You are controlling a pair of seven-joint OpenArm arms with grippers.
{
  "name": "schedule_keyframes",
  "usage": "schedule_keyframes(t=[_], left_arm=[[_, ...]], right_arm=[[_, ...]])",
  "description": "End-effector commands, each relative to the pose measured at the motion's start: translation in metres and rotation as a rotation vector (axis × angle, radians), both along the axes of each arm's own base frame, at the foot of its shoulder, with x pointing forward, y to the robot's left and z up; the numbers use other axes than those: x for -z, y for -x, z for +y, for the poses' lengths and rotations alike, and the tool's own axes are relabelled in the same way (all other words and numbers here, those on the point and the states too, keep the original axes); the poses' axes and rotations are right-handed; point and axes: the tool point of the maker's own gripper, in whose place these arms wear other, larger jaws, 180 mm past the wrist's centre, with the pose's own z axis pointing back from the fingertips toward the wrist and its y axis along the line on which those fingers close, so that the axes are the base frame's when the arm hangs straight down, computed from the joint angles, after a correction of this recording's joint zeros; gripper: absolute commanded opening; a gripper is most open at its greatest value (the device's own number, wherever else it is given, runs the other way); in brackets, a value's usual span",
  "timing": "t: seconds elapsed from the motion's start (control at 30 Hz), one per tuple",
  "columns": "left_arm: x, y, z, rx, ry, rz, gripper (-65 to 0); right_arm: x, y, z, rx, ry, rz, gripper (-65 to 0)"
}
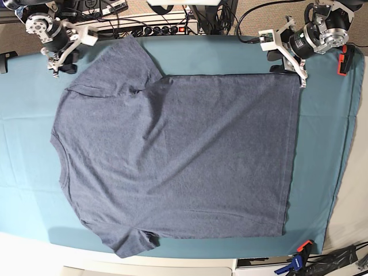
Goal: Fold the T-shirt properly
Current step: 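Lower both grippers and pinch the shirt's side edge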
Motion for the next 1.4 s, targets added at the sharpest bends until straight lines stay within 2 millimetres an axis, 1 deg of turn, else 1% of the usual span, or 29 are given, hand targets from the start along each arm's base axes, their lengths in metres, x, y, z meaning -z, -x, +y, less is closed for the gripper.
schedule_keyframes(t=[0.0,0.13,0.27,0.4,0.47,0.57,0.67,0.77,0.97,1.1,1.27,1.37], left_arm=[[-0.007,-0.002,-0.003,0.008,0.017,-0.019,-41.8],[-0.007,-0.002,-0.003,0.007,0.018,-0.02,-41.8],[-0.007,-0.002,-0.003,0.006,0.018,-0.02,-41.8],[-0.006,-0.003,-0.001,-0.006,0.012,-0.017,-41.8],[-0.005,-0.003,0.001,-0.031,0.017,-0.004,-41.8],[-0.005,-0.003,0.002,-0.037,0.013,-0.003,-41.8],[-0.006,-0.006,0.002,-0.045,0.017,-0.018,-41.8],[-0.006,-0.006,0.002,-0.045,0.018,-0.018,-41.8],[-0.006,-0.005,0.002,-0.045,0.016,-0.017,-41.8],[-0.006,-0.005,0.002,-0.046,0.016,-0.017,-41.8],[-0.006,-0.005,0.002,-0.046,0.016,-0.017,-41.8],[-0.006,-0.005,0.002,-0.046,0.016,-0.017,-41.8]], right_arm=[[-0.007,-0.01,-0.003,-0.016,0.017,-0.035,-39.3],[-0.009,-0.017,-0.005,-0.012,0.017,-0.055,-39.3],[-0.015,-0.031,-0.003,0.015,-0.012,-0.093,-39.4],[-0.018,-0.043,-0.007,0.046,-0.031,-0.112,-39.4],[-0.014,-0.045,-0.015,0.061,-0.015,-0.101,-39.4],[-0.003,-0.041,-0.027,0.088,0.003,-0.063,-39.4],[0.006,-0.035,-0.033,0.094,0.017,-0.037,-39.4],[0.011,-0.031,-0.025,0.06,0.023,-0.031,-39.4],[0.027,-0.025,0.005,-0.008,-0.008,0.004,-39.4],[0.038,-0.015,0.022,-0.062,-0.014,0.037,-39.4],[0.046,-0.004,0.031,-0.092,-0.012,0.062,-39.4],[0.047,-0.001,0.033,-0.106,-0.006,0.067,-39.4]])
